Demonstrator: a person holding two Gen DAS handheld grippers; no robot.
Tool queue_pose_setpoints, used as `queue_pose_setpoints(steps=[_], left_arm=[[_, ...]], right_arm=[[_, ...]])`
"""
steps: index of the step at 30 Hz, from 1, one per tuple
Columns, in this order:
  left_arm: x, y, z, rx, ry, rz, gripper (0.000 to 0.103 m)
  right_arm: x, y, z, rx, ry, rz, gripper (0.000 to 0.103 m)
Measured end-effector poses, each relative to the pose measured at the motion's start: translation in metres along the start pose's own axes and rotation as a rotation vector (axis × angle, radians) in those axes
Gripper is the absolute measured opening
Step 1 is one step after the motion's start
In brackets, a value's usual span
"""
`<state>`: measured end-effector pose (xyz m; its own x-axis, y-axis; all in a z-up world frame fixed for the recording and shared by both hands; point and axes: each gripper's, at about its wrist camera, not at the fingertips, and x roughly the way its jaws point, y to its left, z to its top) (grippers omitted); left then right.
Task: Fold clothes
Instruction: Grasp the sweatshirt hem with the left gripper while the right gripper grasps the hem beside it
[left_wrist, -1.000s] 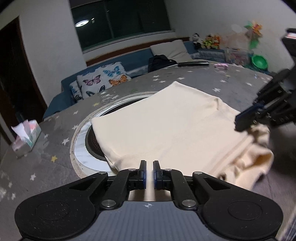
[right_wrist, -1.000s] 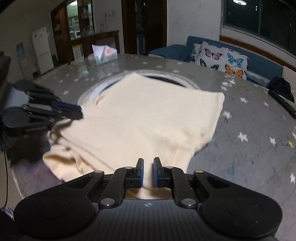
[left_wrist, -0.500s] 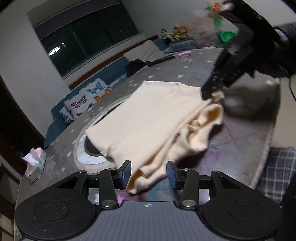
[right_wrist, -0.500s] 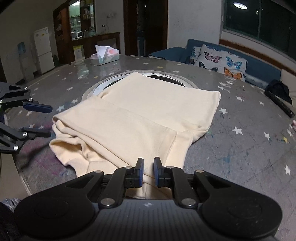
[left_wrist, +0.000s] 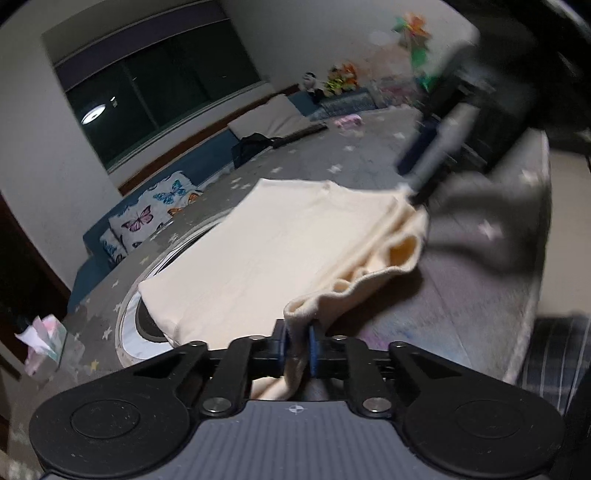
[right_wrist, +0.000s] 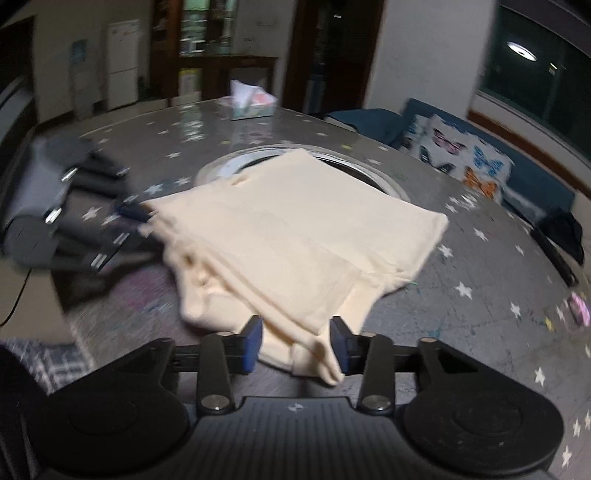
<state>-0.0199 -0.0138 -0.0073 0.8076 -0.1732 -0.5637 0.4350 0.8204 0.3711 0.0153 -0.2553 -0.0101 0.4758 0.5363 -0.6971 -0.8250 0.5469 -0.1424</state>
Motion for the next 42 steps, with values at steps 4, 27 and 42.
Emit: queue_pose_setpoints(steps=[4, 27, 42], left_arm=[[0.006, 0.021, 0.013, -0.089, -0.006, -0.017, 0.009], [-0.001, 0.011, -0.016, 0.011, 0.041, 0.025, 0.035], [-0.039, 0.022, -0.013, -0.017, 0.008, 0.015, 0.010]], right_arm=[[0.010, 0.012, 0.001, -0.104, -0.026, 0.007, 0.057], [0.035, -0.020, 0.023, 0.018, -0.033, 0.050, 0.011], [-0.002, -0.006, 0.022, 0.067, -0.100, 0.030, 0.008]])
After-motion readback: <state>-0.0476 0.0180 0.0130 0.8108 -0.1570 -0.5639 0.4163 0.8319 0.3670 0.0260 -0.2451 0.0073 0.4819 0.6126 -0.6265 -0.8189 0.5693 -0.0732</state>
